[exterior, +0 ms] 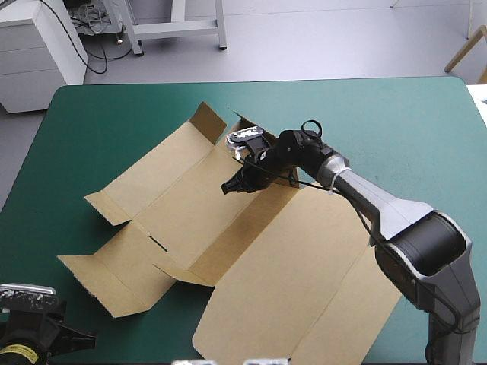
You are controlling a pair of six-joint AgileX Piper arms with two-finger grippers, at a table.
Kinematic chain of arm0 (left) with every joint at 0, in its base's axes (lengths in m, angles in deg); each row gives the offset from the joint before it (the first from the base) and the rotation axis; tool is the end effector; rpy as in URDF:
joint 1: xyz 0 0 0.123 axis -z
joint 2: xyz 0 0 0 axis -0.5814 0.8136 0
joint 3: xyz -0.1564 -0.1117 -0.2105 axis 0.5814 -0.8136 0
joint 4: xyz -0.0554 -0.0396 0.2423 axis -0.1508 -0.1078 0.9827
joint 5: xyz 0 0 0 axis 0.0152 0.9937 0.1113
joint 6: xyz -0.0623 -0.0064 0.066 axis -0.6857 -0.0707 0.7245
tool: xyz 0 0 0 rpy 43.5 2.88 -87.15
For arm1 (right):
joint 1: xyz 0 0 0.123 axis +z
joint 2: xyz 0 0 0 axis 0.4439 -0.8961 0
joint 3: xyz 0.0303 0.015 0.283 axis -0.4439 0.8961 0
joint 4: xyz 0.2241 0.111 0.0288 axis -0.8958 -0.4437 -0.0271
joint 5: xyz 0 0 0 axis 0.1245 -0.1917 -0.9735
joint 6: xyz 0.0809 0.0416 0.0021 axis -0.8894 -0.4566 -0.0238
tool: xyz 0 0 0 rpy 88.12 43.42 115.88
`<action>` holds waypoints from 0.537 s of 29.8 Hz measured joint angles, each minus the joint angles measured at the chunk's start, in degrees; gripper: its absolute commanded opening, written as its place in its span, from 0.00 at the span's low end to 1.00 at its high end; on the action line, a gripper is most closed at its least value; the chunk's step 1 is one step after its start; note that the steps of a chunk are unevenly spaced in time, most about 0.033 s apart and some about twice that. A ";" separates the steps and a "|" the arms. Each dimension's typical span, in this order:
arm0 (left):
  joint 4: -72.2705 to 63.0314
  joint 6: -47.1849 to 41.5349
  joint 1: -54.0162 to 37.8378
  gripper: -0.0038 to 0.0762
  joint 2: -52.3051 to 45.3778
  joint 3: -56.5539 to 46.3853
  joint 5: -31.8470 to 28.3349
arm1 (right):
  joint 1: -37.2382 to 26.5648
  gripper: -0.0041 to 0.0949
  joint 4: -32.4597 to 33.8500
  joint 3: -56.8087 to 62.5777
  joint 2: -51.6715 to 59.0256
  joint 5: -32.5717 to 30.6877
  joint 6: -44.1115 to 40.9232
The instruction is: Fold the box
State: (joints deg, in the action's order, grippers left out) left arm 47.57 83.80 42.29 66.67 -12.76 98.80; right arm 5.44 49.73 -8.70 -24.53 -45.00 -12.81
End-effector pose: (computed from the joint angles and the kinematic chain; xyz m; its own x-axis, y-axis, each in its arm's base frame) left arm 0.0240 0.0125 0.2668 -0.6704 0.1416 -0.7284 0.0360 0.9867 0.1586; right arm 0.3615 0.2591 0.2539 -0.7352 -0.4135 -0.5371 -0.6228 0.7249 0.2944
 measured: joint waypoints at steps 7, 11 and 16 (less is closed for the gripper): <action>0.00 0.00 0.00 0.04 0.00 0.00 0.00 | 0.00 0.04 0.05 0.00 0.00 0.00 0.00; 0.00 0.00 0.00 0.04 0.00 0.00 0.00 | 0.00 0.04 0.11 0.00 0.00 0.00 0.00; 0.00 0.00 0.00 0.04 0.00 0.00 0.00 | 0.04 0.04 0.49 0.00 0.00 0.00 0.00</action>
State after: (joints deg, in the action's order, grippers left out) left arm 47.57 83.80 42.29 66.67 -12.76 98.80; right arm 5.48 50.23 -8.70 -24.53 -45.00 -12.81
